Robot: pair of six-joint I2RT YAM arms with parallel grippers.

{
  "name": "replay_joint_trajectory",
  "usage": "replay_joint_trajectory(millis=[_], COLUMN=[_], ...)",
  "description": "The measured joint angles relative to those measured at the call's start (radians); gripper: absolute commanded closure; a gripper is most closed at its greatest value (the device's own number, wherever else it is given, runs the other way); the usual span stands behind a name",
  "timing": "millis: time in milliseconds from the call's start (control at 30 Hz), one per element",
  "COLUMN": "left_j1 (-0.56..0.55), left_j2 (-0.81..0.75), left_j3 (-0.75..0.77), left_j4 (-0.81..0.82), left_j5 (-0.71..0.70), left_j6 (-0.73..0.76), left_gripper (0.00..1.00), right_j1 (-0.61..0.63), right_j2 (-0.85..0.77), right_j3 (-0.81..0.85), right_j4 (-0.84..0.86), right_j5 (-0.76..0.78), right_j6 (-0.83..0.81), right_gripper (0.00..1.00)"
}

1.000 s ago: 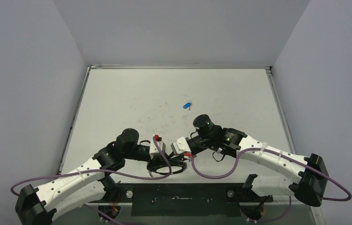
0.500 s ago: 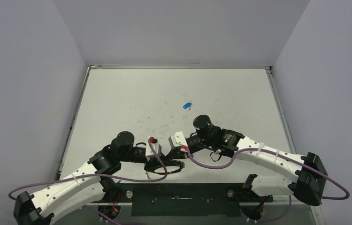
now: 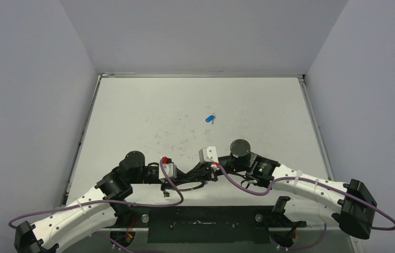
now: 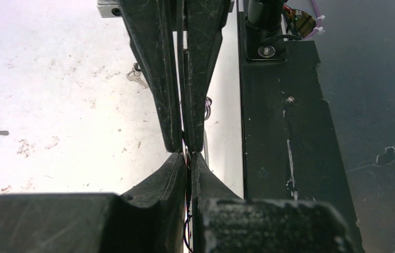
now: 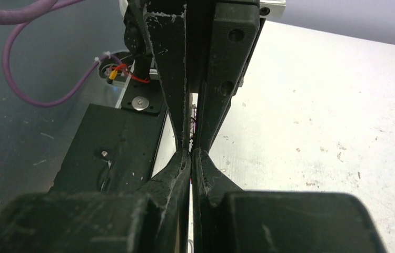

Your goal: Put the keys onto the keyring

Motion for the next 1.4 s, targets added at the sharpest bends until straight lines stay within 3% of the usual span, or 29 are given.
replay_joint_trajectory(millis=[367,500,567,633,1067,1300,1400], left_j1=[0.000,0.000,0.000,0.000,0.000,0.000,0.000], left_j2=[-0.055,-0.054,-0.052,-0.043,0.043,0.047,0.048], left_j3=[-0.008,-0.008,-0.008,-0.006,0.019,0.019,0.019], left_j4=[0.011,0.011,0.005,-0.009,-0.052,-0.052,-0.052], left_j5=[-0.032,-0.031,-0.026,-0.013,0.056,0.063,0.063], left_j6=[0.012,0.004,0.002,-0.002,-0.011,-0.011,-0.011], left_gripper=[1.00,1.00,1.00,1.00,1.00,1.00,1.00], right_j1=[0.011,0.011,0.005,0.001,-0.003,-0.003,-0.002], right_j2=[-0.057,-0.057,-0.057,-0.058,0.033,0.066,0.075], right_j3=[-0.151,-0.142,-0.118,-0.082,0.219,0.224,0.232], right_j4=[0.286,0.263,0.208,0.142,-0.392,-0.535,-0.559], right_j5=[0.077,0.066,0.068,0.068,-0.063,-0.091,-0.093], right_j6=[0.124,0.095,0.056,0.001,-0.376,-0.459,-0.475], right_gripper=[0.98,0.58,0.48,0.44,0.51,0.71,0.73])
